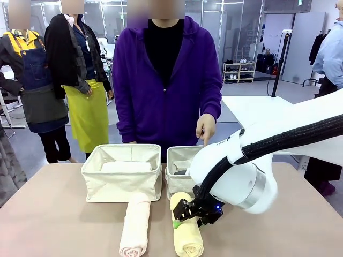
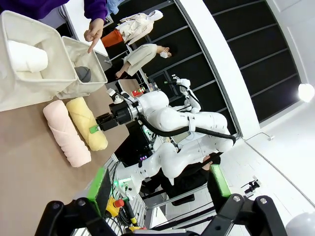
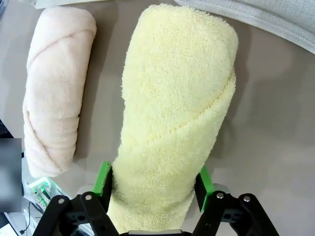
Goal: Divide the towels into two baskets.
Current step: Pick up one hotel-folded towel from the bottom of the table and place it in the Fabric basket indicated by the person.
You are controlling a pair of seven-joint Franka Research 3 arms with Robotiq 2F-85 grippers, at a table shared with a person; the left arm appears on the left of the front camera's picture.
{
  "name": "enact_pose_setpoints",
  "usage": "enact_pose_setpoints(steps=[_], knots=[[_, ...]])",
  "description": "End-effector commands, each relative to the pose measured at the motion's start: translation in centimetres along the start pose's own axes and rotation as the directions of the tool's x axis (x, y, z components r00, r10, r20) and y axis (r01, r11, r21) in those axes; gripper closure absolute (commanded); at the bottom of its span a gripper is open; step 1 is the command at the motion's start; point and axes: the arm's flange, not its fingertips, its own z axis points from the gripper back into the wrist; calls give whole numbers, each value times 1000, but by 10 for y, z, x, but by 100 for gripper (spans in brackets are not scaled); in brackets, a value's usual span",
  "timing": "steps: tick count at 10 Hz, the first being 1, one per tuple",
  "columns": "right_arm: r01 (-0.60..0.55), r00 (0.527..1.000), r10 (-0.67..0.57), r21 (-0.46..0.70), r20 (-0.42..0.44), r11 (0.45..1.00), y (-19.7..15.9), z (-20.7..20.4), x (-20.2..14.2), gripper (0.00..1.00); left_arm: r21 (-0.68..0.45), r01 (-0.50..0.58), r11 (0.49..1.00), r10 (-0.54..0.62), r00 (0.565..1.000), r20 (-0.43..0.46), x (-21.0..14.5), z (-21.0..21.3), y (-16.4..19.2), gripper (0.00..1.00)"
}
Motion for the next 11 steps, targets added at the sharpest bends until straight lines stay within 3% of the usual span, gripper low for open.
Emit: enact_pose_setpoints(steps=[1,6,7,11], knots=[[6,1000,-5,-9,17,1000,5,-9,-3,40,-19,2,1000,-2,1000,9,0,2,-4,0],[7,1000,-7,-12,16,1000,4,-10,-7,90,-19,2,1000,-2,1000,9,0,2,-4,0],[2,1000,-2,-17,-12,1000,2,-9,-8,82,-19,2,1000,-2,1000,9,0,2,-4,0],[-2,1000,2,-2,7,1000,0,1,1,82,-19,2,1000,-2,1000,9,0,2,-4,0]])
